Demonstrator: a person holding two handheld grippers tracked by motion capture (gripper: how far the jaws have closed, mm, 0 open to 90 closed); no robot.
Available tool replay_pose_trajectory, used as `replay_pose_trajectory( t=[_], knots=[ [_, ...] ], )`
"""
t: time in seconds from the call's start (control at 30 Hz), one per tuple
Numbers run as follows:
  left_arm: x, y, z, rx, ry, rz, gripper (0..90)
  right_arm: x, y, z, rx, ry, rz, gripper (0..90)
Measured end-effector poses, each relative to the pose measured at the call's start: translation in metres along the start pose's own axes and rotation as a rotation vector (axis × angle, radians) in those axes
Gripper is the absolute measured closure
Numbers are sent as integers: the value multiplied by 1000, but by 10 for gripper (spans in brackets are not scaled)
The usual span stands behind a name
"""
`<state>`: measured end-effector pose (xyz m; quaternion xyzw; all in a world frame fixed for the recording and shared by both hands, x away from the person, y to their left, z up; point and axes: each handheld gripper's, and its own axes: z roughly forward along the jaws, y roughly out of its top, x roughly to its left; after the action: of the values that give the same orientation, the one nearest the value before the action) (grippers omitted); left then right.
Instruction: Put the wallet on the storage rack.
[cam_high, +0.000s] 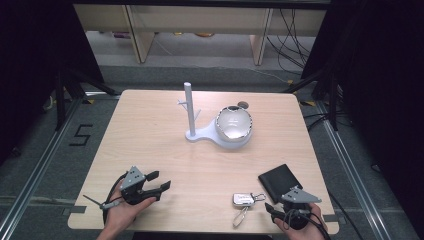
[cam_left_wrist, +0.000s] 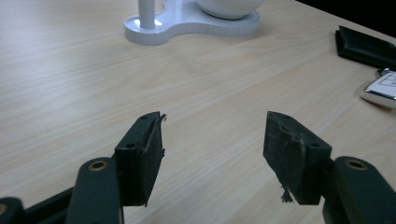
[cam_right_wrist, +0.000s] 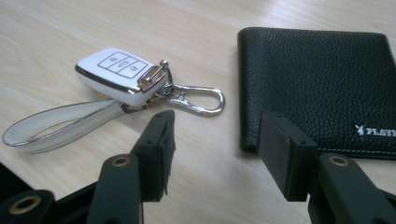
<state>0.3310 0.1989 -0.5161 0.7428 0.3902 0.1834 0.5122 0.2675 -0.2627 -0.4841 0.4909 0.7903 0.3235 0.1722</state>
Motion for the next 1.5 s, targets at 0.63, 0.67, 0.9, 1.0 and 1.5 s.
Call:
replay_pose_trajectory(
  t=[0.63,0.67,0.9,1.0,1.5],
  knots=[
    [6,-7,-7,-92,36,-25,388,-1,18,-8,53,-177,-123,651],
    [6,-6,-6,-84,37,-25,388,-4,24,-5,89,-165,-151,622],
    [5,-7,-4,-71,33,-30,388,-7,49,11,222,-198,-184,582],
    [6,-8,-3,-87,29,-33,390,-9,57,17,254,-202,-220,560],
    [6,-7,-6,-84,39,-31,389,-10,89,59,443,-139,-188,514]
  ],
)
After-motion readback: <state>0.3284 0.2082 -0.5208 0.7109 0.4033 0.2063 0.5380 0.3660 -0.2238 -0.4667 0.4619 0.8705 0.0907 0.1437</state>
